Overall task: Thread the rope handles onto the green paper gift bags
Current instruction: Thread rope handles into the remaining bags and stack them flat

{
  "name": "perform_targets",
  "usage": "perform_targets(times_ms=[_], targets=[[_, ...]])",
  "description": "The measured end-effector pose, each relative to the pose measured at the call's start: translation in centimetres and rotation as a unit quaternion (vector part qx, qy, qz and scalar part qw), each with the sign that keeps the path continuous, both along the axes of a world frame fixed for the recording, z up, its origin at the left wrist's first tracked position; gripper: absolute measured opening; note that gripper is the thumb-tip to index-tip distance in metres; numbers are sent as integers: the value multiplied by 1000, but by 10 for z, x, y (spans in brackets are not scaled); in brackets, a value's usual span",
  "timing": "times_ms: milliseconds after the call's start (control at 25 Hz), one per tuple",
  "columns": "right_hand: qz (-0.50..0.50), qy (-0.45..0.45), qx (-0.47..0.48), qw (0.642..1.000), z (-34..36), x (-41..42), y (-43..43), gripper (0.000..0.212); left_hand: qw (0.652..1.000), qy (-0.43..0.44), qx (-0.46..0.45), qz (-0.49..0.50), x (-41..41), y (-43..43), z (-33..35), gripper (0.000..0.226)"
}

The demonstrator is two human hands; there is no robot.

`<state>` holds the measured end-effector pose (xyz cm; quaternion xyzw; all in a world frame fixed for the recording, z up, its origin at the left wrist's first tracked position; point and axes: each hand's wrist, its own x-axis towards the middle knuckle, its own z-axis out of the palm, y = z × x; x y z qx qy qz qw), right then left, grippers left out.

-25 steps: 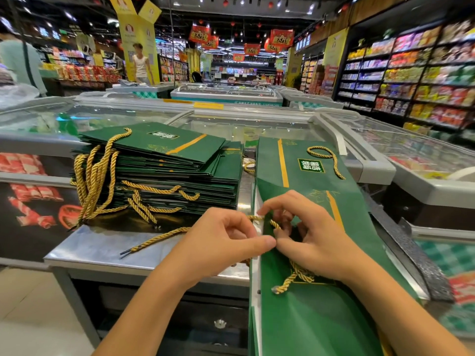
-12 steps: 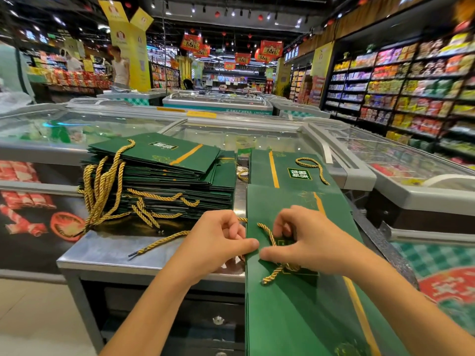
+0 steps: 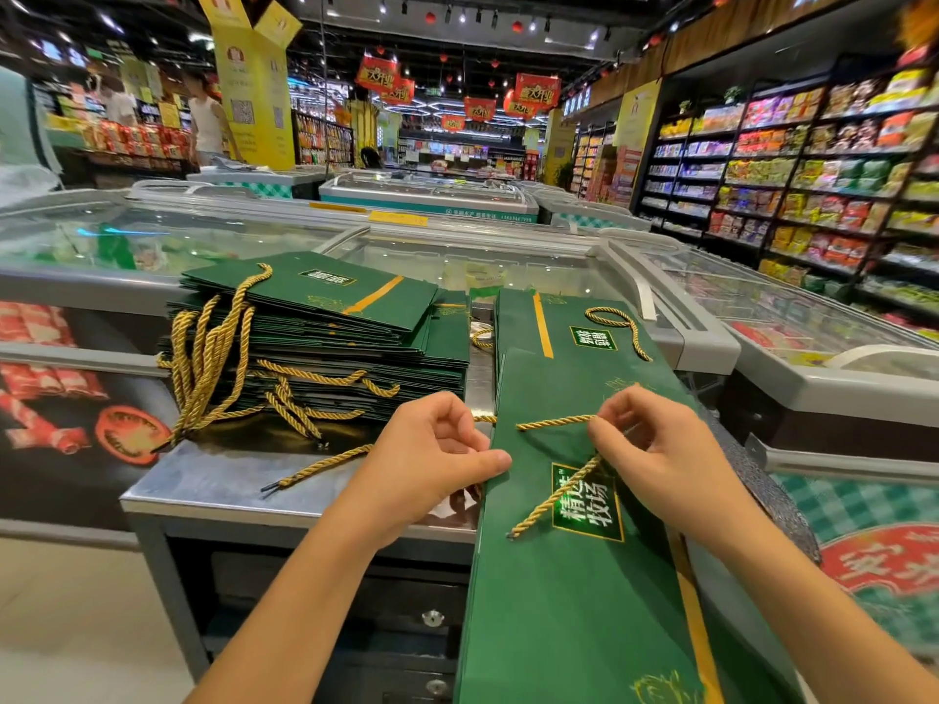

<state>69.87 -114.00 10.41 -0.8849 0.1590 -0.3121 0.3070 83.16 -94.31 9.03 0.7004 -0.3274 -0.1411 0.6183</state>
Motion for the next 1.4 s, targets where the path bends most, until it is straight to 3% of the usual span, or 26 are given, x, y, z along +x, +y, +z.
perform_targets(times_ms=[120,200,360,440,640,760,880,1040,1400], targets=[[6,-66,97,993,-7,-2,-5,20,1000,-15,24,9,0,-2,-1,29],[43,-63,135,988,-6,-2,-2,9,999,-25,36,12,0,-3,-1,29],[49,12,-29,998,-15,4,5,14,999,-26,32,19,-1,-3,-1,29],[45,-12,-24,999,-15,5,2,17,999,-30,32,20,-1,-3,-1,30],[-13,-127,167,978,-13,2,-8,19,999,-32,28,22,-1,-3,-2,27],[28,-140,241,960,-12,1,-6,7,998,-41,29,29,-2,-4,-2,26],[91,-95,201,971,-15,-2,-4,22,998,-45,27,29,-2,-4,-3,25],[90,-94,117,985,-13,-3,-2,3,998,-44,23,31,-1,-4,-4,25],[37,-131,168,976,-17,1,-8,10,999,6,43,11,0,-7,-2,35]])
